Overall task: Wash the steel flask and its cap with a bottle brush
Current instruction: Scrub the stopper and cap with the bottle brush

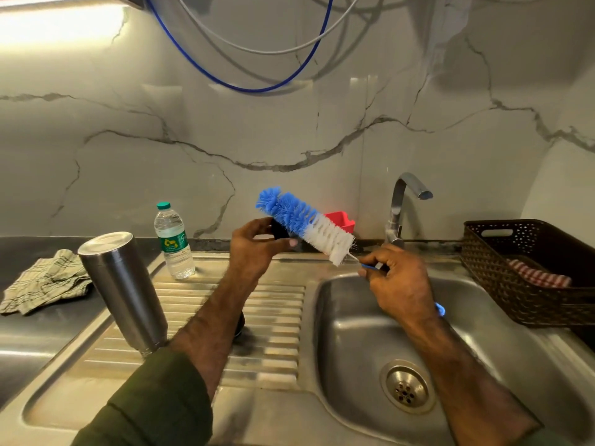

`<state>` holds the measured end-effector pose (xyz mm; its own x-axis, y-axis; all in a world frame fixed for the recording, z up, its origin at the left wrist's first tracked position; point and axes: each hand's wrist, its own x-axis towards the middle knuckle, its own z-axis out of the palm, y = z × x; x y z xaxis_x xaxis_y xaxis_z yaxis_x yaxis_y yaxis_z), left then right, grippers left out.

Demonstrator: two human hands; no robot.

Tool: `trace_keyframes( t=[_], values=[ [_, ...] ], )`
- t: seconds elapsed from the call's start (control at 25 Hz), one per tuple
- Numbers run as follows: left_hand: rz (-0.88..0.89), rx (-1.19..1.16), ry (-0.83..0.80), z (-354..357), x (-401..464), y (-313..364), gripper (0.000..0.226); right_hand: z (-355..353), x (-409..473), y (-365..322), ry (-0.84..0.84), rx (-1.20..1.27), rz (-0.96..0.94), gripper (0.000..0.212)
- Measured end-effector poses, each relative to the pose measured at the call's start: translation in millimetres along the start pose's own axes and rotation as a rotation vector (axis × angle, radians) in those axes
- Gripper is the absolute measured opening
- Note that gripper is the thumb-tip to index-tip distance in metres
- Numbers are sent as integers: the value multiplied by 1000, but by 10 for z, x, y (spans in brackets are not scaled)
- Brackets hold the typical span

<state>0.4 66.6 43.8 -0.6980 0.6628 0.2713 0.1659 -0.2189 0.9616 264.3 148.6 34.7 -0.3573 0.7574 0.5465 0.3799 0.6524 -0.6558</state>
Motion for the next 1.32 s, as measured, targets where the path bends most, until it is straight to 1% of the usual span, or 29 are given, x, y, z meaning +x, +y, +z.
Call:
trace_keyframes(
  t=[0.08, 0.16, 0.2, 0.28, 0.4, 0.44, 0.56, 0.6, 0.64, 0.68, 0.76, 0.84, 0.96, 1.04, 1.16, 1.24, 1.32],
  values=[
    [25, 45, 46, 44, 3, -9, 58, 15, 9, 1, -6, -14, 0, 19],
    [19, -14, 132, -5, 93, 16, 59, -63, 8, 61, -30, -10, 38, 19],
    [21, -20, 149, -41, 141, 21, 60, -113, 6, 92, -48, -4, 68, 19],
    [48, 24, 119, -44, 139, 38, 59, -153, 2, 114, -64, -3, 84, 19],
    [84, 63, -13, 116, -60, 52, 61, -74, 4, 58, 17, -5, 38, 16],
    [87, 57, -28, 148, -90, 39, 63, -59, 9, 46, 30, 3, 35, 15],
    [94, 16, 95, 57, 3, 9, 63, -140, 12, 96, -35, 13, 78, 16],
    [91, 19, 116, 4, 52, -2, 62, -183, 5, 123, -65, 15, 98, 17],
    [89, 22, 105, -22, 68, -4, 62, -210, -1, 141, -84, 14, 114, 18],
    [90, 23, 53, -16, 45, 6, 62, -219, 3, 151, -86, 10, 116, 19],
    [108, 53, -116, 28, -51, 32, 67, -202, 25, 152, -86, 3, 98, 21],
    [98, 60, -264, -6, -78, 38, 70, -215, 71, 163, -118, 50, 127, 22],
    [30, -75, -495, -268, -11, 70, 69, -397, 125, 234, -240, 145, 202, 18],
    [-49, -207, -639, -427, -2, 117, 68, -517, 130, 313, -322, 225, 226, 20],
    [-126, -320, -738, -526, 3, 192, 63, -590, 121, 470, -357, 380, 211, 26],
    [-181, -315, -796, -510, -18, 186, 58, -562, 136, 501, -380, 407, 184, 26],
    [-243, -326, -881, -450, -67, 93, 62, -495, 134, 441, -417, 433, 161, 25]
  ],
)
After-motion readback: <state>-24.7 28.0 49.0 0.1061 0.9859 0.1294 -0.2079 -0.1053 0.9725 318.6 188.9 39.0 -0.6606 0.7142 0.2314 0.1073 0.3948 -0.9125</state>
